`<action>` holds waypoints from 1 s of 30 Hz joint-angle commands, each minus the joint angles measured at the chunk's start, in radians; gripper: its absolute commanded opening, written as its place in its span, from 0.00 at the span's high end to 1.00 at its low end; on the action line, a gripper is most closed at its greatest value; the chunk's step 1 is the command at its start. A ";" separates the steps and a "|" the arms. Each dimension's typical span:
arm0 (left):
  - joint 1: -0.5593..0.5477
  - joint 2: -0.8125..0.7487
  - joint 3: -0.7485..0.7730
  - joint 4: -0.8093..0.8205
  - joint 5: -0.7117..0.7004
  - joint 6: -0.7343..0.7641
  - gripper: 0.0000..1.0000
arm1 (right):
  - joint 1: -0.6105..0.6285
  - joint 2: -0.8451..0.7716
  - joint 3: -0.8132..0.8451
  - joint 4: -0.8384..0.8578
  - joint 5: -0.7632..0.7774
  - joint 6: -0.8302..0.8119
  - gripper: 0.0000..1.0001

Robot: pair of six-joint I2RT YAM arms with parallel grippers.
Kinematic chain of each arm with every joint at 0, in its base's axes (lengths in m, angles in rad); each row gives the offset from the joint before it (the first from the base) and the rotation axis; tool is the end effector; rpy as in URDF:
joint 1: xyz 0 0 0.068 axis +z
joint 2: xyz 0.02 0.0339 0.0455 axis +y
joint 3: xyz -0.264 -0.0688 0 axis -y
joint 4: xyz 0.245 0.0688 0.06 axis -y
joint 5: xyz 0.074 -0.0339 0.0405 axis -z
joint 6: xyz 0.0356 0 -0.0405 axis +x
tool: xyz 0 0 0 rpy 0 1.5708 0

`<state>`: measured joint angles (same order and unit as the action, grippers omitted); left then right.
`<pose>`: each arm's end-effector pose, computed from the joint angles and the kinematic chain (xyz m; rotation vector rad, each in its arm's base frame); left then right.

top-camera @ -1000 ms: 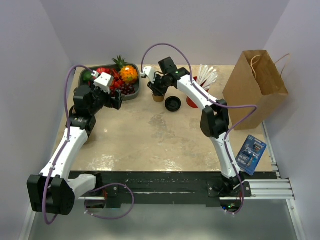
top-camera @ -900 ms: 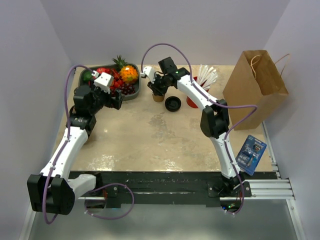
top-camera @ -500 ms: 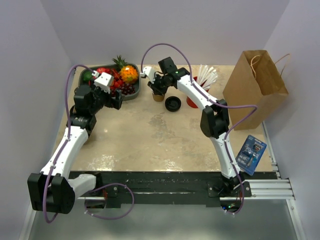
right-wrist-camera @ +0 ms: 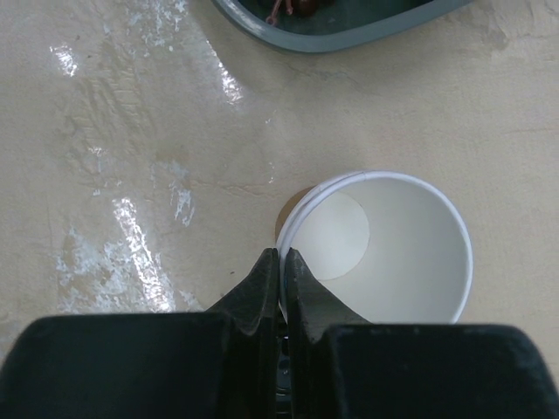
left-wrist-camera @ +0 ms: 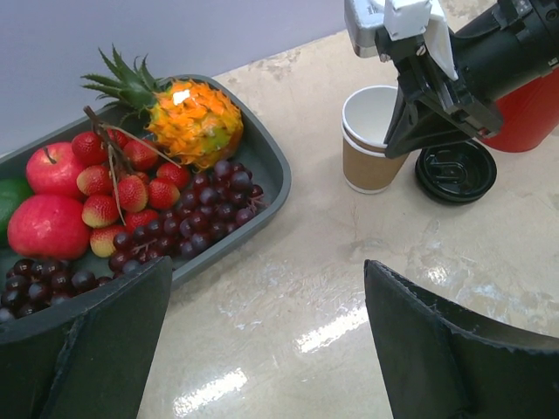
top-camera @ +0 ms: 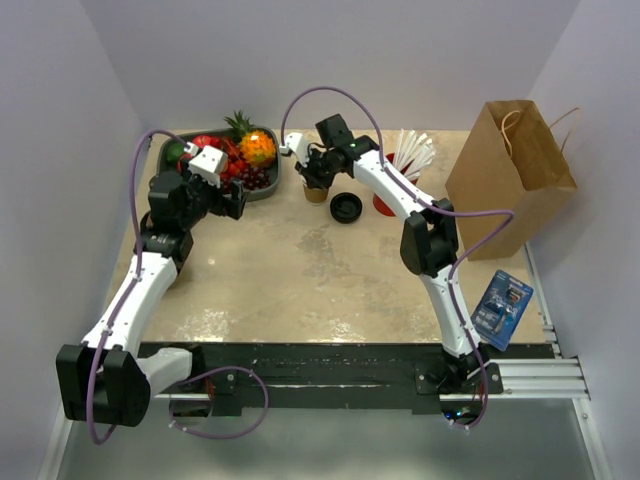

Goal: Pack the takeout coffee

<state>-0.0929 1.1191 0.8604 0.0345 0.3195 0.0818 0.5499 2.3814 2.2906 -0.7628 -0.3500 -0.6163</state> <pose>0.2599 -0.0354 0.3224 0.3828 1.7517 -0.2944 0.4467 0.2881 0.2520 -1.4467 1.9059 0.3922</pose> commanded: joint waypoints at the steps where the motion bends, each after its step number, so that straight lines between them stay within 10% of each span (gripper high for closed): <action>1: 0.005 -0.005 -0.027 0.056 0.024 -0.034 0.05 | 0.012 -0.073 0.010 0.069 0.002 0.000 0.98; 18: 0.002 0.267 -0.135 0.508 0.141 -0.590 0.06 | 0.016 -0.162 -0.111 0.143 -0.001 0.027 0.99; 30: -0.021 0.482 -0.040 0.558 0.188 -0.651 0.10 | 0.018 -0.113 -0.109 0.117 0.019 0.046 0.75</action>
<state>-0.1017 1.6051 0.7784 0.4892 0.4870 -0.5465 0.5629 2.2910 2.1719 -0.6655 -0.3458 -0.5938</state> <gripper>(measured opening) 0.902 0.207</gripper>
